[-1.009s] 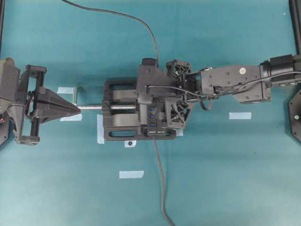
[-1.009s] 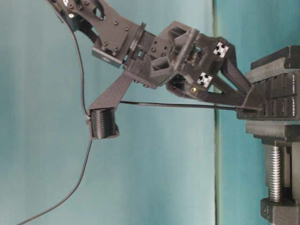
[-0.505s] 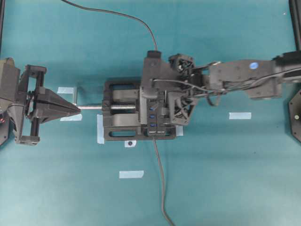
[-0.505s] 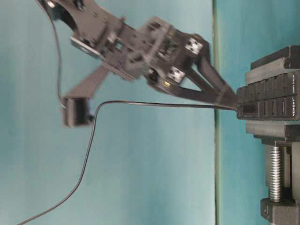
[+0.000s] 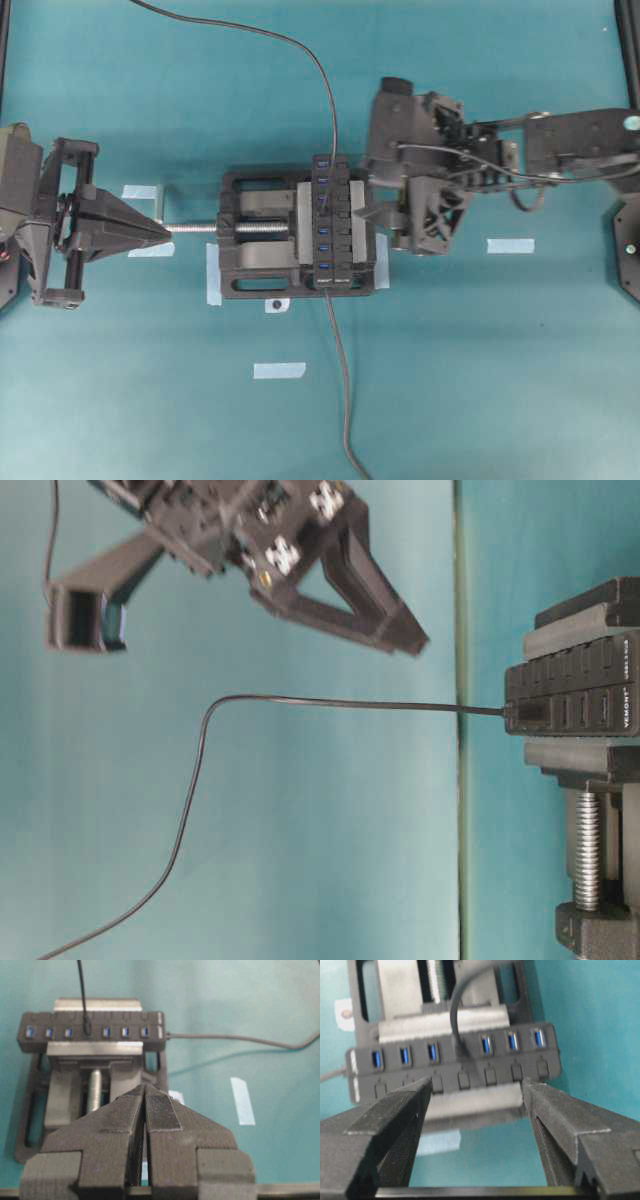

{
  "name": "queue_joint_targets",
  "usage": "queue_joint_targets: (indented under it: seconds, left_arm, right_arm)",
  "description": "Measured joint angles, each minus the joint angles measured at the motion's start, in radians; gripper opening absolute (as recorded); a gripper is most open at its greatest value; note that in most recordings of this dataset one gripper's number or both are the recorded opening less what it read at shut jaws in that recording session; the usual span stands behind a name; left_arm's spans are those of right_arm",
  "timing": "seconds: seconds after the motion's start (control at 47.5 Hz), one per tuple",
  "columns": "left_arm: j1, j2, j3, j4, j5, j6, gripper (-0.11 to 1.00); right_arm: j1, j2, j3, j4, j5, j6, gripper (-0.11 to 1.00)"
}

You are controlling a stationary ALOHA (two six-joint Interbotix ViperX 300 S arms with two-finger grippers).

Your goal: Insert the USB into the center port of the fixed hub

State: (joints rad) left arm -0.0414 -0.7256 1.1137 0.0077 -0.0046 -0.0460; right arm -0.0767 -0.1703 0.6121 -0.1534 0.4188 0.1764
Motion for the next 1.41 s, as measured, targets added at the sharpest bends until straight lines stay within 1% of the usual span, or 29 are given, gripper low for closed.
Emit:
queue_joint_targets:
  seconds: [0.273,0.778,0.925,1.409]
  left_arm:
    - [0.000,-0.003,0.000,0.000,0.000,0.000,0.00]
    - [0.000,-0.003,0.000,0.000,0.000,0.000,0.00]
    - [0.000,-0.003,0.000,0.000,0.000,0.000,0.00]
    - [0.000,-0.005,0.000,0.000,0.000,0.000,0.00]
  right_arm:
    - [0.000,-0.083,0.061,0.000,-0.057,0.000,0.78]
    - [0.000,-0.173,0.158,0.003,-0.141,0.000,0.79]
    - [0.000,-0.184,0.179,0.003,-0.150,0.000,0.79]
    - [0.002,-0.190,0.206,0.005,-0.164,0.000,0.79]
